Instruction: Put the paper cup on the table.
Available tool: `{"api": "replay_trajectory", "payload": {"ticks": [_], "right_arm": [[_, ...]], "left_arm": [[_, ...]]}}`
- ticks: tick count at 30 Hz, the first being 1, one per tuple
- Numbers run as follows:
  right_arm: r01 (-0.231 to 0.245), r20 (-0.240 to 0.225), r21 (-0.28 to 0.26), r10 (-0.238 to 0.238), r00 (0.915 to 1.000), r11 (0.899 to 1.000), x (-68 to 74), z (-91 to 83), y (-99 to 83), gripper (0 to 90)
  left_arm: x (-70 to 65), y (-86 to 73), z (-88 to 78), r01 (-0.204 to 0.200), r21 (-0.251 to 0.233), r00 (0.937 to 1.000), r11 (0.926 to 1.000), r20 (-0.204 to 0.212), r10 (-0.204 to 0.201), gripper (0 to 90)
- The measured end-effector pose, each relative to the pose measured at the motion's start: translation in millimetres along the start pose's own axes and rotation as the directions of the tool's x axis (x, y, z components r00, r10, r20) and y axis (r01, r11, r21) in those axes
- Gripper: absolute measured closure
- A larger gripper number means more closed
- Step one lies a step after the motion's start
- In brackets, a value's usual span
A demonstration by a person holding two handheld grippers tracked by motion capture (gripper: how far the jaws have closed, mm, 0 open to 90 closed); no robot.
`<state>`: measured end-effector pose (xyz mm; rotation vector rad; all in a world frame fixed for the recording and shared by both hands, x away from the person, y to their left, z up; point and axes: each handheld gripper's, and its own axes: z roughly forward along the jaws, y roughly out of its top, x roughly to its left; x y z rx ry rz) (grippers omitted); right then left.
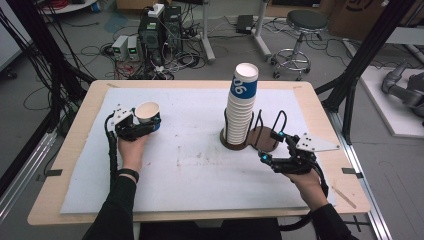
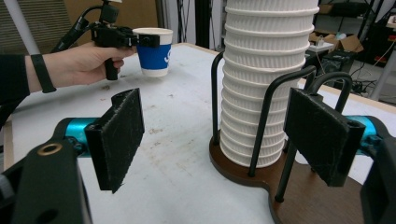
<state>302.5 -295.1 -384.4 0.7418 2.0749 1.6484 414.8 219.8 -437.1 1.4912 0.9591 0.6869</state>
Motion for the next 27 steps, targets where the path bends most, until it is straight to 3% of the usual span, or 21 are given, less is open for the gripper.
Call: {"api": "replay_trajectory", "payload": {"ticks": [6, 20, 27], "right_arm": [[0.001, -0.002, -0.001, -0.001, 1.0000, 1.000, -0.1, -0.3, 0.2, 20.7], [-0.001, -0.004, 0.001, 0.001, 1.0000, 1.000, -0.2, 0.6, 0.1, 20.7], [-0.002, -0.004, 0.000, 0.002, 1.0000, 1.000, 0.1, 0.1, 0.5, 20.7]], "left_arm": [[1.8, -5.1, 3.9, 0.017, 0.025, 0.9998, 0.9995, 0.005, -0.017, 21.1], [0.9, -6.2, 4.0, 0.008, 0.070, 1.0000, 0.9975, -0.003, -0.008, 20.2], [-1.7, -3.8, 1.4, -0.003, 0.117, 1.0000, 0.9931, -0.005, 0.004, 18.4]]}}
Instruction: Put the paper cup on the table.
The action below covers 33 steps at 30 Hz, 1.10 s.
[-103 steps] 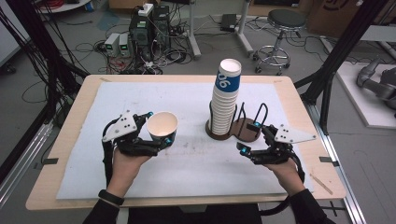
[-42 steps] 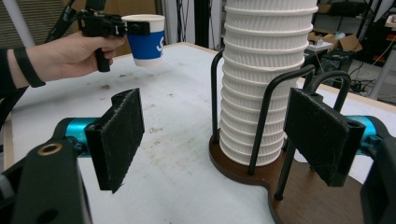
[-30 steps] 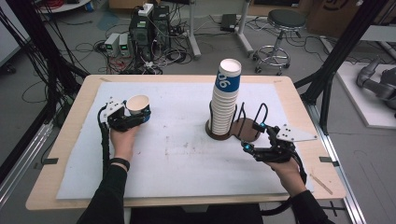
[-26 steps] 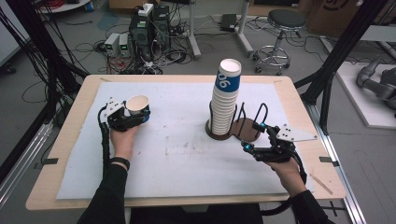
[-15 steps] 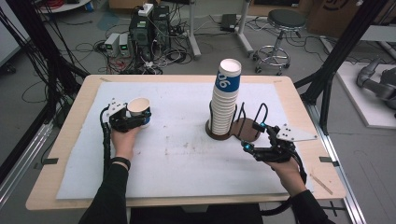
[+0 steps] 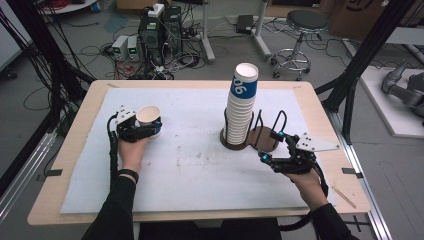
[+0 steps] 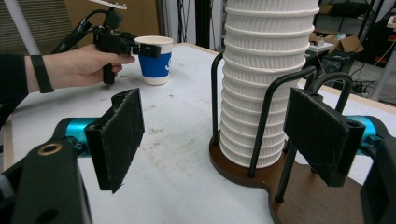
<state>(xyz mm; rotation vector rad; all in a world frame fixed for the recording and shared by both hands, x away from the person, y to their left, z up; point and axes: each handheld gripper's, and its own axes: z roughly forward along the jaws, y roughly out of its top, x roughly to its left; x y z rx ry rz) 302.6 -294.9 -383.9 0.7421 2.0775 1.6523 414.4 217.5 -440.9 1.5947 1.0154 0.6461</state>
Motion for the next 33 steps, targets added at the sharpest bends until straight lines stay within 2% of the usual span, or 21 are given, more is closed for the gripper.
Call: {"api": "replay_trajectory", "payload": {"ticks": [9, 13, 17, 19, 25, 27, 33], "right_arm": [[0.005, 0.002, 0.000, -0.005, 1.0000, 1.000, 0.2, 0.1, 0.4, 20.7], [0.008, 0.002, -0.001, -0.008, 1.0000, 1.000, 0.1, 0.4, 0.4, 20.7], [0.005, -0.004, 0.002, -0.005, 1.0000, 1.000, 0.3, 0.6, 0.3, 20.7], [0.003, -0.004, 0.004, -0.003, 1.0000, 1.000, 0.7, 0.7, 0.3, 20.7], [0.003, -0.006, 0.005, -0.003, 1.0000, 1.000, 0.6, 0.6, 0.3, 20.7], [0.003, -0.006, 0.004, -0.003, 1.0000, 1.000, 0.6, 0.5, 0.4, 20.7], [0.003, -0.013, 0.004, -0.003, 0.9999, 1.000, 1.2, 0.2, 0.6, 20.7]], "left_arm": [[-1.8, 0.5, -0.6, -0.002, 0.026, 1.0000, 0.9997, 0.004, 0.002, 17.6], [-2.5, 0.2, 0.1, 0.003, 0.028, 0.9998, 0.9996, 0.021, -0.004, 16.9], [-5.0, 0.3, 1.3, -0.015, 0.045, 0.9996, 0.9989, 0.025, 0.014, 15.4], [-6.3, 0.3, 1.7, -0.019, 0.059, 0.9997, 0.9981, 0.014, 0.018, 11.4], [-8.1, 2.3, -1.0, -0.011, 0.079, 0.9999, 0.9968, 0.002, 0.011, 7.2], [-8.5, 3.2, -2.6, -0.003, 0.086, 1.0000, 0.9962, -0.002, 0.004, 7.2], [-12.9, 5.5, -6.0, -0.016, 0.136, 0.9994, 0.9906, -0.028, 0.020, 6.7]]}}
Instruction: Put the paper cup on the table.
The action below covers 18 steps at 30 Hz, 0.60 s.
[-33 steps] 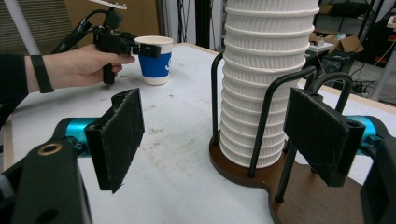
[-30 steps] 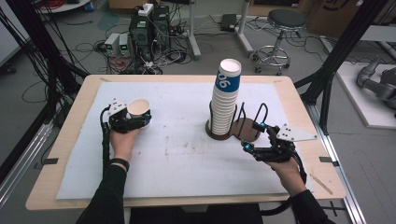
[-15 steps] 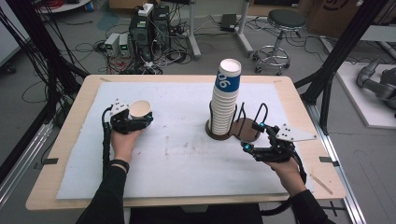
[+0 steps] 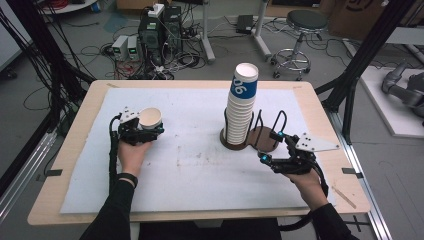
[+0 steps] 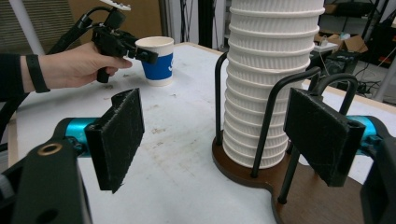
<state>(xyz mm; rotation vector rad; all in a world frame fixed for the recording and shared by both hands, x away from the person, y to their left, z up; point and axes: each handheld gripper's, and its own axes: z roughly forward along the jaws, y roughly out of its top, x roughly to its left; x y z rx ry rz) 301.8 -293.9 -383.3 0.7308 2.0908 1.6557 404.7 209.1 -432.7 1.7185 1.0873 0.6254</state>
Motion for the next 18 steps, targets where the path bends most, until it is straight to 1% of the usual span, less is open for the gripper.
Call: {"api": "replay_trajectory", "payload": {"ticks": [2, 4, 5, 7, 8, 10, 13, 15, 16, 18], "right_arm": [[0.005, 0.002, -0.002, -0.005, 1.0000, 1.000, 0.0, -0.3, 0.2, 20.7], [0.008, 0.005, -0.006, -0.008, 1.0000, 1.000, -0.4, -0.4, 0.4, 20.7], [0.008, 0.005, -0.007, -0.008, 1.0000, 1.000, -0.3, -0.5, 0.4, 20.7], [0.004, 0.003, -0.005, -0.004, 1.0000, 1.000, 0.0, -1.0, 0.5, 20.7], [0.007, 0.003, -0.006, -0.007, 1.0000, 1.000, -0.3, -1.1, 0.5, 20.7], [0.005, 0.010, -0.007, -0.005, 0.9999, 1.000, -0.8, -1.2, 0.5, 20.7], [0.001, 0.011, -0.008, -0.001, 0.9999, 1.000, -1.7, -1.2, 0.5, 20.7], [-0.004, 0.008, -0.006, 0.004, 1.0000, 1.000, -2.3, -1.0, 0.2, 20.7], [-0.004, 0.008, -0.006, 0.004, 1.0000, 1.000, -2.9, -0.8, -0.2, 20.7], [-0.011, 0.003, -0.006, 0.011, 0.9999, 1.000, -3.8, -0.7, -1.4, 20.7]], "left_arm": [[-1.6, 0.8, -2.7, -0.008, 0.004, 0.9999, 1.0000, -0.009, 0.008, 6.5], [-1.8, -1.0, -5.2, -0.006, 0.000, 0.9999, 1.0000, -0.011, 0.006, 5.6], [-1.5, -2.6, -6.7, -0.003, 0.007, 0.9998, 1.0000, -0.021, 0.003, 5.3], [0.5, -6.6, -10.2, 0.007, 0.008, 0.9999, 0.9999, -0.016, -0.007, 5.3], [1.1, -9.1, -13.3, 0.011, 0.011, 0.9996, 0.9999, -0.025, -0.011, 5.3], [1.7, -11.8, -19.4, 0.009, -0.001, 0.9996, 1.0000, -0.028, -0.009, 5.3], [0.8, -11.9, -29.2, 0.000, -0.007, 0.9991, 1.0000, -0.043, 0.000, 5.3], [-1.0, -11.5, -35.5, -0.006, -0.002, 0.9992, 1.0000, -0.041, 0.006, 5.3], [-2.2, -12.0, -39.1, -0.006, -0.007, 0.9993, 1.0000, -0.037, 0.006, 5.3], [-4.8, -12.9, -45.7, -0.006, -0.007, 0.9999, 1.0000, -0.011, 0.006, 5.3]]}}
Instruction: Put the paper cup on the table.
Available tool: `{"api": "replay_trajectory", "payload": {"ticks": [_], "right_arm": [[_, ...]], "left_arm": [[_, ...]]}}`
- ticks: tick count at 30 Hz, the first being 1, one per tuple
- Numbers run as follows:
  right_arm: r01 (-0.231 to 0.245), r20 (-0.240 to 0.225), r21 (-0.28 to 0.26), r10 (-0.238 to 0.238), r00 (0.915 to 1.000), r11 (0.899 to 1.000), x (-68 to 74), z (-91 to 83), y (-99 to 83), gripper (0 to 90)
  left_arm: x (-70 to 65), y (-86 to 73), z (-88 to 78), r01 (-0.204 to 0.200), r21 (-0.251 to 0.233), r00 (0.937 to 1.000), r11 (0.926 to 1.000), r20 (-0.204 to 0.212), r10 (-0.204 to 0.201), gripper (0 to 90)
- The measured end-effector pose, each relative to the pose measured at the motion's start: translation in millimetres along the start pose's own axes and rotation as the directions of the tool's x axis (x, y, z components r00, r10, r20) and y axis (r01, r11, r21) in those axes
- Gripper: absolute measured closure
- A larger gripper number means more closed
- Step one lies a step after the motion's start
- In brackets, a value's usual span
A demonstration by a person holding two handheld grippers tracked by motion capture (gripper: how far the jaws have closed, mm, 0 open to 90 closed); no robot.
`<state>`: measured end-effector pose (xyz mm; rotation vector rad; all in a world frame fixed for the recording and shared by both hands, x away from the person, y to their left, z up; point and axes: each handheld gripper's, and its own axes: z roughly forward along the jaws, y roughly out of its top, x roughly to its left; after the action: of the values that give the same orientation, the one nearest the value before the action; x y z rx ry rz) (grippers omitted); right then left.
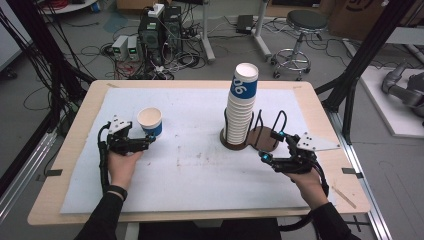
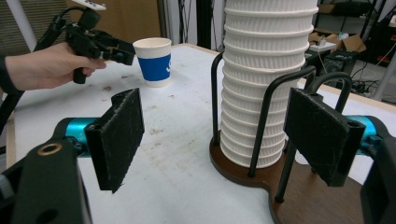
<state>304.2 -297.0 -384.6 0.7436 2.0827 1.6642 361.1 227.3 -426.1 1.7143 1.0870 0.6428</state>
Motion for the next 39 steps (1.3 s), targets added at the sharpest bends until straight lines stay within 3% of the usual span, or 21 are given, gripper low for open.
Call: {"api": "replay_trajectory", "payload": {"ticks": [4, 8, 10, 12, 15, 20, 25, 27, 31, 35, 39], "right_arm": [[-0.006, 0.002, 0.001, 0.006, 1.0000, 1.000, -2.2, 0.1, -2.3, 20.7], [-0.008, 0.006, 0.015, 0.008, 0.9999, 1.000, -3.6, 0.9, -4.8, 20.7], [-0.006, 0.006, 0.014, 0.006, 1.0000, 1.000, -3.8, 0.2, -5.1, 20.7], [-0.010, 0.010, 0.016, 0.010, 0.9999, 1.000, -4.4, -0.1, -5.4, 20.6], [-0.009, 0.011, 0.019, 0.009, 0.9999, 1.000, -4.4, 0.4, -5.6, 20.7], [-0.011, 0.011, 0.031, 0.011, 0.9999, 0.999, -4.0, 1.0, -6.1, 20.6], [-0.003, 0.001, 0.026, 0.003, 1.0000, 1.000, -4.2, -0.5, -5.7, 20.7], [-0.010, 0.004, 0.032, 0.010, 0.9999, 0.999, -4.3, -1.5, -4.7, 20.6], [-0.007, 0.016, 0.030, 0.006, 0.9999, 1.000, -5.8, -2.6, -3.7, 20.6], [0.000, 0.018, 0.035, -0.001, 0.9998, 0.999, -5.1, -0.8, -3.7, 20.7], [0.004, 0.020, 0.028, -0.005, 0.9998, 1.000, -4.9, -1.4, -3.3, 20.7]], "left_arm": [[-9.3, 0.4, -11.7, 0.012, 0.001, 0.9983, 0.9999, 0.058, -0.012, 5.3], [-23.7, 1.9, -23.4, -0.016, -0.021, 0.9951, 0.9997, 0.097, 0.018, 5.3], [-32.5, 3.1, -29.2, -0.051, -0.045, 0.9918, 0.9977, 0.115, 0.056, 5.3], [-40.3, 4.3, -33.6, -0.083, -0.079, 0.9874, 0.9935, 0.128, 0.092, 5.3], [-55.2, 6.3, -37.9, -0.155, -0.131, 0.9756, 0.9791, 0.135, 0.173, 5.3], [-67.7, 6.7, -39.2, -0.151, -0.192, 0.9639, 0.9697, 0.189, 0.188, 5.3], [-74.1, 8.1, -43.4, -0.182, -0.213, 0.9515, 0.9599, 0.208, 0.227, 5.3], [-75.5, 6.7, -45.2, -0.184, -0.206, 0.9522, 0.9613, 0.206, 0.226, 5.3], [-74.4, 4.3, -48.2, -0.123, -0.235, 0.9559, 0.9643, 0.233, 0.178, 5.3], [-74.7, 3.8, -47.9, -0.145, -0.228, 0.9546, 0.9629, 0.224, 0.197, 5.4], [-76.2, 2.7, -44.3, -0.148, -0.210, 0.9493, 0.9666, 0.244, 0.198, 5.4]]}}
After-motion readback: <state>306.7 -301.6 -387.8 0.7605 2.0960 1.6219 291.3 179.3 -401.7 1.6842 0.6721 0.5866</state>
